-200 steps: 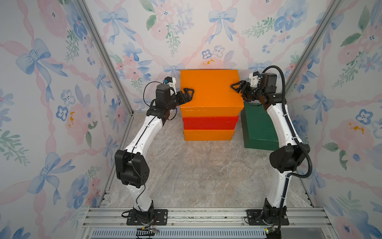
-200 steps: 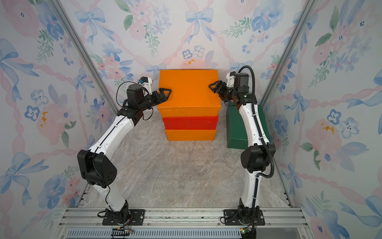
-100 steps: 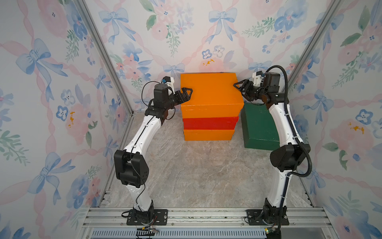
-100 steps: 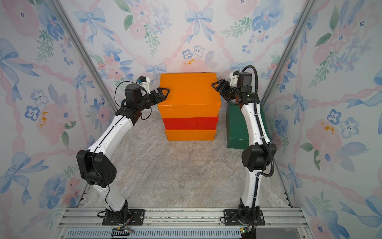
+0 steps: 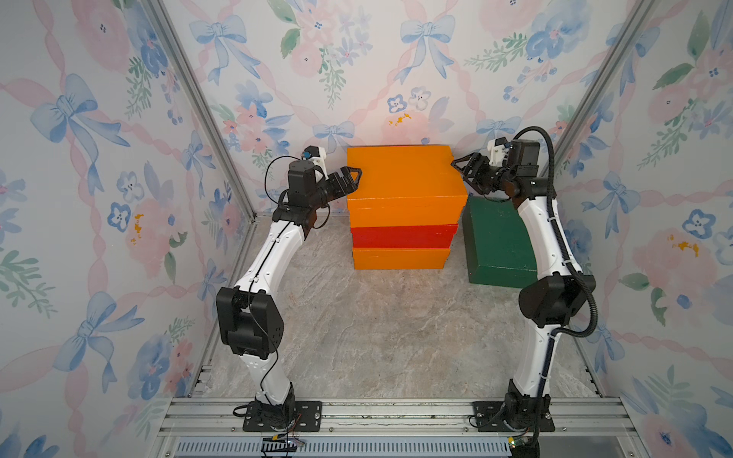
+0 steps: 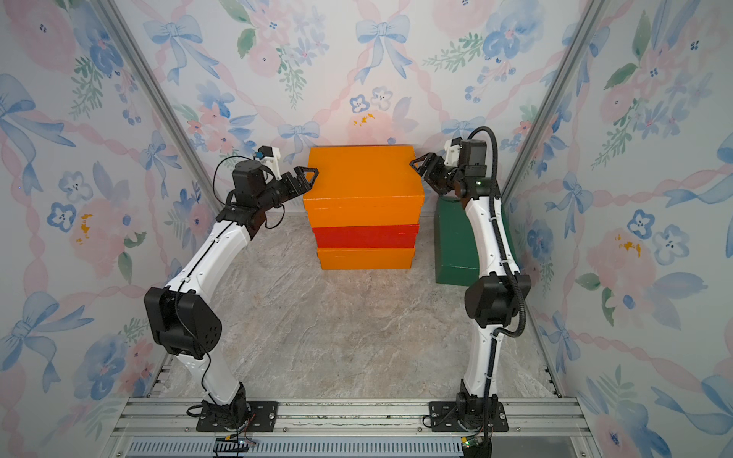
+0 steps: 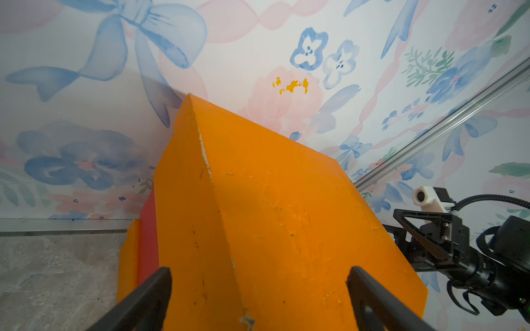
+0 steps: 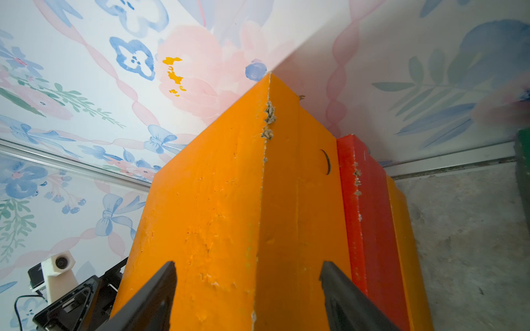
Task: Stack the shoeboxes
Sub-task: Place the shoebox at the shoebox.
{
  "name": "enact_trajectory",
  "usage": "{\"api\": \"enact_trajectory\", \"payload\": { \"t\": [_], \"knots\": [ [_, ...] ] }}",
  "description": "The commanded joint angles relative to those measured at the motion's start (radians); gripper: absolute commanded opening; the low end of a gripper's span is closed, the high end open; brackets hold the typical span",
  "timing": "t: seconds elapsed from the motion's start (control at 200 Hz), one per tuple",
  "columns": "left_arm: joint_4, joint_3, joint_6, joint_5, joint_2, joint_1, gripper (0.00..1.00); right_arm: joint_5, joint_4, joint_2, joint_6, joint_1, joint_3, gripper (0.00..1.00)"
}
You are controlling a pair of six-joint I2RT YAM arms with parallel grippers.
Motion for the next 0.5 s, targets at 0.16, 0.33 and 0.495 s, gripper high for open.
{"api": "enact_trajectory", "payload": {
  "t": [0.16,0.33,0.495],
  "knots": [
    [0.013,-0.058,0.028,0.028,-0.117,0.001,0.98,-0.021,0.035,-0.159,-0.034,-0.015,-0.124,0.97],
    [0.014,-0.145,0.028,0.034,-0.184,-0.006,0.98,-0.025,0.121,-0.266,-0.029,-0.021,-0.303,0.97],
    [0.015,-0.226,0.04,0.012,-0.254,-0.046,0.98,-0.05,0.172,-0.333,-0.028,-0.007,-0.421,0.97]
  ]
}}
